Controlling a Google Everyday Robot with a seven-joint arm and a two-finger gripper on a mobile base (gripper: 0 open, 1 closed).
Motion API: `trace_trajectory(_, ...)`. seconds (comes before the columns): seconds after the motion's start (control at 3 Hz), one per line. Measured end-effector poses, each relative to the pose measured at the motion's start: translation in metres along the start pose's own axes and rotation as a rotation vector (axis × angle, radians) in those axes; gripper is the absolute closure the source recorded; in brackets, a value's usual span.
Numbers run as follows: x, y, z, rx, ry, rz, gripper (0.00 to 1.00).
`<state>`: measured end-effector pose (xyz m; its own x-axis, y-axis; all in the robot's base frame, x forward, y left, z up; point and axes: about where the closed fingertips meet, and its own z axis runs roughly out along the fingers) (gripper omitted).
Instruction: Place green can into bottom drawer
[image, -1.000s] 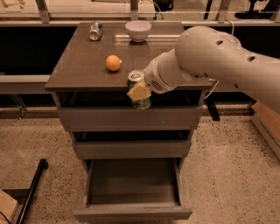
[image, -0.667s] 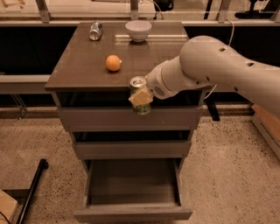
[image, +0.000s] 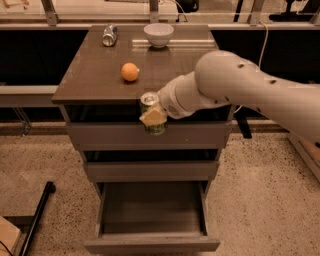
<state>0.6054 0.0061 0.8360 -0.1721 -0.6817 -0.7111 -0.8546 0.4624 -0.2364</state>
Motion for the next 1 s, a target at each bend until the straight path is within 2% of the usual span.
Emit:
trace_trajectory(0.33,0.032,0.008,0.021,-0.043,-0.071,0.025,1.0)
trace_trajectory(0.67,0.078,0.019,0.049,-0.079,-0.125,0.042,1.0)
trace_trajectory(1.0,0.123,0.027,0.071,-0.104,-0.168,0.094,1.0)
